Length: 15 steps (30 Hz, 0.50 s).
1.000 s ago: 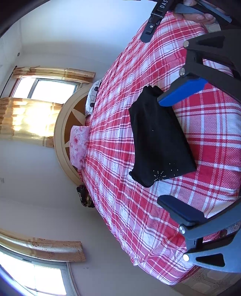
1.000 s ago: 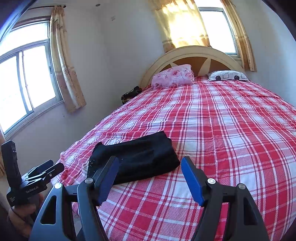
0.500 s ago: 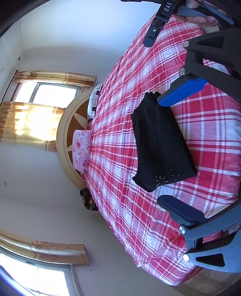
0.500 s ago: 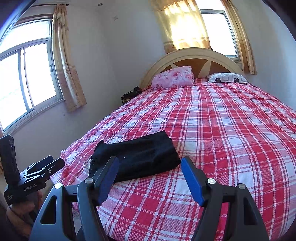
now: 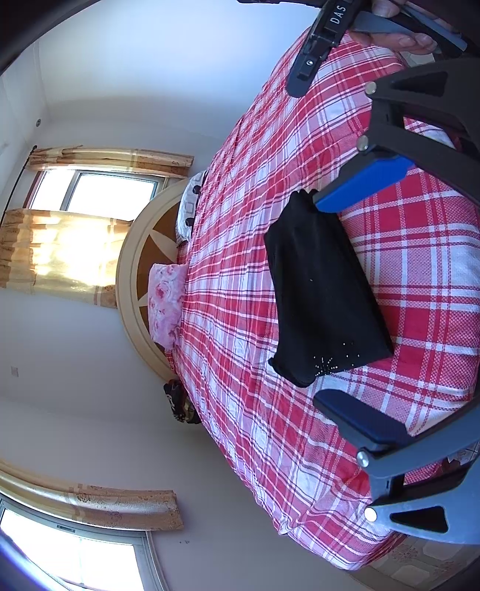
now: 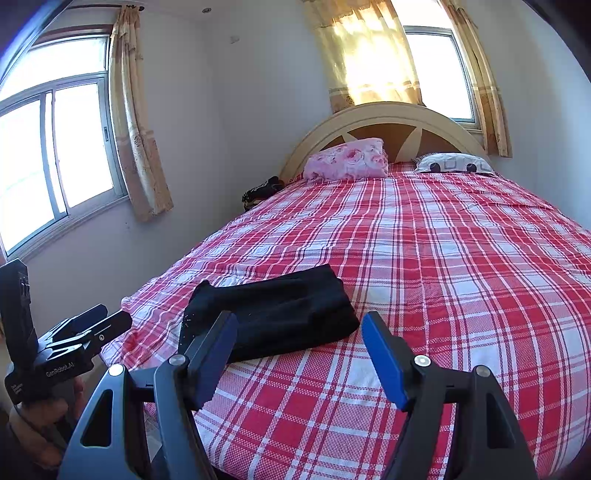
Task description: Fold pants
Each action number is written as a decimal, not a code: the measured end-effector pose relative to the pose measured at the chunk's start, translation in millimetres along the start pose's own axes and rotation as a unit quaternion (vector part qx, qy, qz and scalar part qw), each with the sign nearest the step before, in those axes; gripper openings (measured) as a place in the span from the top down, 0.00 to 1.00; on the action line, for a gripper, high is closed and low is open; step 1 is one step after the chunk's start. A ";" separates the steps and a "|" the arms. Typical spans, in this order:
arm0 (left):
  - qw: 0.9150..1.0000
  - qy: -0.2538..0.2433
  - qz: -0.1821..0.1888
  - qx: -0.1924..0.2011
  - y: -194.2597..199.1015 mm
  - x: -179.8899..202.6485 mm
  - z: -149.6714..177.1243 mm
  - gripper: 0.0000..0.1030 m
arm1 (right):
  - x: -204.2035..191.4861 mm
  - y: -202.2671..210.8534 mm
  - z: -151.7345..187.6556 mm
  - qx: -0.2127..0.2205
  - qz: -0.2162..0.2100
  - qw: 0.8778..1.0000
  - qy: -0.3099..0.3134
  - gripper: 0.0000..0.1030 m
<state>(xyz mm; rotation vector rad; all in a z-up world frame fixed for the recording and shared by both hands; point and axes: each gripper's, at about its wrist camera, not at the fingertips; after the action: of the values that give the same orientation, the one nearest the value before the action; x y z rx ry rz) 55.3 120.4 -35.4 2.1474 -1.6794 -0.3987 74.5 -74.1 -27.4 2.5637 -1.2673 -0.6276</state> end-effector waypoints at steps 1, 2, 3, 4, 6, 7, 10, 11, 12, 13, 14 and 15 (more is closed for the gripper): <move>1.000 -0.001 0.000 0.000 0.0 0.4 0.1 0.04 | 0.0 0.1 0.1 0.000 0.001 1.000 0.000 0.31; 1.000 0.000 0.000 0.000 0.2 0.7 0.5 0.04 | -0.1 0.8 0.1 0.001 0.001 1.000 0.000 0.31; 1.000 0.000 0.000 0.001 0.4 1.0 0.5 0.04 | -0.3 1.2 0.3 0.002 0.002 1.000 0.000 0.31; 1.000 -0.001 -0.001 0.000 0.4 1.1 0.6 0.04 | -0.4 2.1 0.2 0.003 0.003 1.000 0.000 0.31; 1.000 -0.001 0.000 0.001 1.3 0.9 0.3 0.03 | -0.5 3.7 -0.3 0.005 0.004 1.000 -0.001 0.31; 1.000 -0.001 -0.001 0.002 1.5 1.0 0.7 0.01 | 0.0 4.3 -0.6 0.006 0.005 1.000 -0.001 0.31; 1.000 -0.005 -0.001 0.005 4.1 2.8 -0.2 0.00 | -0.7 6.9 -0.9 0.009 0.007 1.000 0.000 0.31; 1.000 -0.007 -0.002 0.006 4.9 3.8 -1.0 0.00 | -1.0 7.7 -1.1 0.010 0.008 1.000 0.001 0.31; 1.000 -0.009 -0.005 0.009 6.6 5.1 -1.6 0.00 | -1.5 8.6 -1.3 0.011 0.008 1.000 0.002 0.31; 1.000 -0.011 -0.007 0.013 8.2 5.9 -2.1 0.00 | -2.0 9.6 -1.8 0.013 0.010 1.000 0.004 0.31; 1.000 -0.012 -0.006 0.016 9.9 6.3 -2.7 0.00 | -2.7 10.8 -2.2 0.015 0.011 1.000 0.006 0.31; 1.000 -0.014 -0.006 0.020 11.9 7.2 -3.8 0.00 | -3.5 12.2 -2.5 0.018 0.013 1.000 0.008 0.31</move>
<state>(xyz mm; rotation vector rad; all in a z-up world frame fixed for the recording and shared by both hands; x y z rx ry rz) 48.5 111.4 -26.5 2.1910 -1.7045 -0.4049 65.2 -78.6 -19.7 2.5714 -1.3159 -0.5847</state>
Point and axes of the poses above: each gripper's, at about its wrist camera, not at the fingertips, and y roughly against the way its jaws point, x to its right, z to its underside, and after that the axes turned 15 degrees about -z, right-handed
